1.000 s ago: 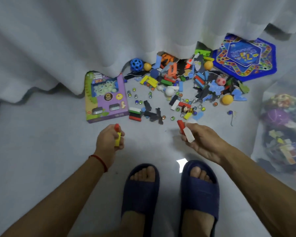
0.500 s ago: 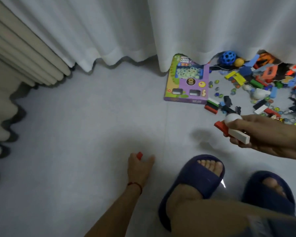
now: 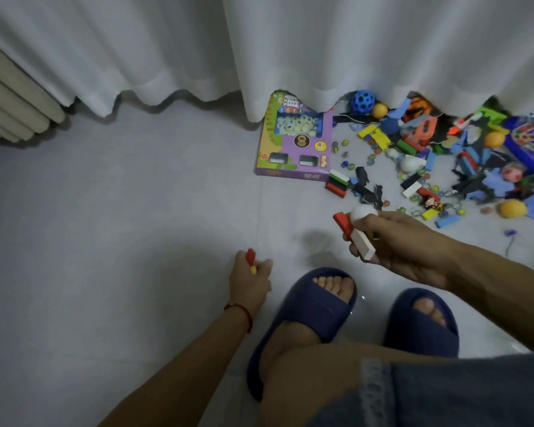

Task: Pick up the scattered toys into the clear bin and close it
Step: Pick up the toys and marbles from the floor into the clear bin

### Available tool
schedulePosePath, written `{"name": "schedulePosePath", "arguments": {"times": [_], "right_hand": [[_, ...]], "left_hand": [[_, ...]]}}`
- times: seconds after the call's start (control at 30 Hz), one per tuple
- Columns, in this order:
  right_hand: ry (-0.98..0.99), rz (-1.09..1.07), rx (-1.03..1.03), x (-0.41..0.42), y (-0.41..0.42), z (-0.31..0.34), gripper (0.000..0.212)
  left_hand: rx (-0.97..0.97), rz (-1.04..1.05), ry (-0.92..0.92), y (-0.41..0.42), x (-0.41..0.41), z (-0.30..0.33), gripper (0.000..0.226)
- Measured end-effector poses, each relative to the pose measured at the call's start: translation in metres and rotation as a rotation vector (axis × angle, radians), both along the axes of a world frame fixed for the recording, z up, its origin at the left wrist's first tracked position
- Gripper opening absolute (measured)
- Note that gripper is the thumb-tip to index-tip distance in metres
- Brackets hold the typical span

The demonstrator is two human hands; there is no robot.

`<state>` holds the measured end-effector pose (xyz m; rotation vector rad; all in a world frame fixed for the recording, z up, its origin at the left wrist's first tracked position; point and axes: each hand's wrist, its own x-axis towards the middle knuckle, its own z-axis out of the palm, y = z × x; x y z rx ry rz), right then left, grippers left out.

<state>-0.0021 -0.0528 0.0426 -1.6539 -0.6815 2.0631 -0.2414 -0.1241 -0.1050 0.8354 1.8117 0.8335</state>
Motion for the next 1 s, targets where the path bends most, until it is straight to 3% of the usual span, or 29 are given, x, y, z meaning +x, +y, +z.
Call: {"name": "schedulePosePath", "arguments": {"times": [0.17,0.23,0.37,0.53,0.6,0.67,0.77,0.83,1.0], "right_hand": [[-0.001,-0.216,0.091,0.050,-0.001,0.019,0.019],[0.005,-0.361,0.159,0.084,-0.010,0.033,0.011],[-0.057,-0.694,0.295,0.168,-0.050,0.071,0.008],[-0.321,-1.070,0.333,0.279,-0.126,0.098,0.007],[-0.294,-1.257,0.242,0.311,-0.148,0.104,0.009],[-0.227,-1.373,0.163,0.332,-0.160,0.111,0.025],[-0.176,-1.443,0.130,0.351,-0.163,0.115,0.053],[-0.196,-1.452,0.136,0.356,-0.159,0.112,0.061],[-0.346,-1.184,0.275,0.334,-0.123,0.108,0.039]], "left_hand": [[-0.121,-0.054,-0.745,0.063,0.099,0.082,0.024],[-0.203,-0.190,-0.871,0.082,0.148,0.118,0.022],[-0.293,-0.573,-0.870,0.100,0.263,0.187,0.002],[-0.316,-0.892,-0.818,0.077,0.397,0.256,0.006],[-0.339,-0.955,-0.830,0.060,0.434,0.273,0.019],[-0.346,-0.969,-0.838,0.045,0.458,0.282,0.031],[-0.352,-0.965,-0.833,0.038,0.472,0.281,0.041],[-0.361,-0.991,-0.790,0.042,0.469,0.276,0.045],[-0.240,-0.911,-0.618,0.089,0.419,0.253,0.032]]}}
